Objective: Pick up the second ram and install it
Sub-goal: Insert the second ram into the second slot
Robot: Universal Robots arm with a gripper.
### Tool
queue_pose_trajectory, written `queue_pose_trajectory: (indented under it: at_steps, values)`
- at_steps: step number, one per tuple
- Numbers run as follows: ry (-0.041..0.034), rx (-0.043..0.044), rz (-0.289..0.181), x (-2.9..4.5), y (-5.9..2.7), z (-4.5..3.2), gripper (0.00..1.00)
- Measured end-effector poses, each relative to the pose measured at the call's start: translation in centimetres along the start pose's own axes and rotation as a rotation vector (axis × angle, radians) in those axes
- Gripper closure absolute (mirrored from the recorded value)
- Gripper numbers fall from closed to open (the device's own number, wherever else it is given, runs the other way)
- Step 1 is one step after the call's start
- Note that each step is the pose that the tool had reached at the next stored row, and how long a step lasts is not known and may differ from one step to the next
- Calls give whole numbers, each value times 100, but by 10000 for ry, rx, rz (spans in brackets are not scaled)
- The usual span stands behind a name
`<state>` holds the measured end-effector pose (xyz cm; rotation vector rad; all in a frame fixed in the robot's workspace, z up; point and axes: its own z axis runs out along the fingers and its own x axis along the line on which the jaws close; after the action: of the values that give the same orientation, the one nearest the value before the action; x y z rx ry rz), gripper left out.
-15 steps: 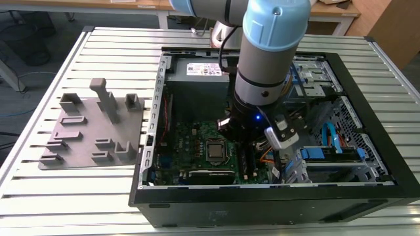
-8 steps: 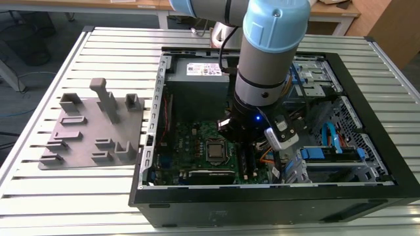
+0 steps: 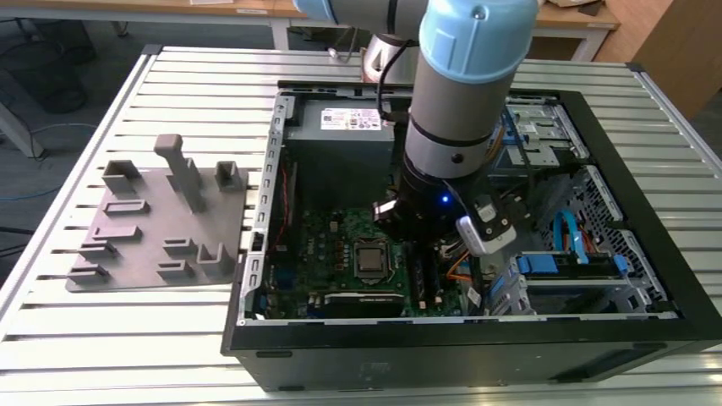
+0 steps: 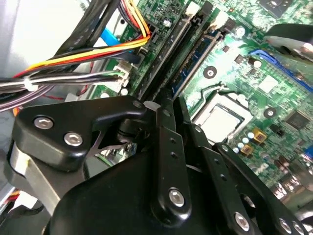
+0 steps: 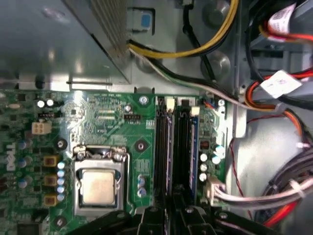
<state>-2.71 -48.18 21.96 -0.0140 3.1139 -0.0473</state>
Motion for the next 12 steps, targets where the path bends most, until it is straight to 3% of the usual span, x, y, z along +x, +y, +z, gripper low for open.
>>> queue_pose_trajectory:
  at_steps: [5, 7, 12]
  values:
    - [-3, 2, 1, -2, 17, -213, 79]
    - [-4, 0, 1, -3, 30, -269, 87]
    - [-6, -2, 1, -3, 39, -301, 89]
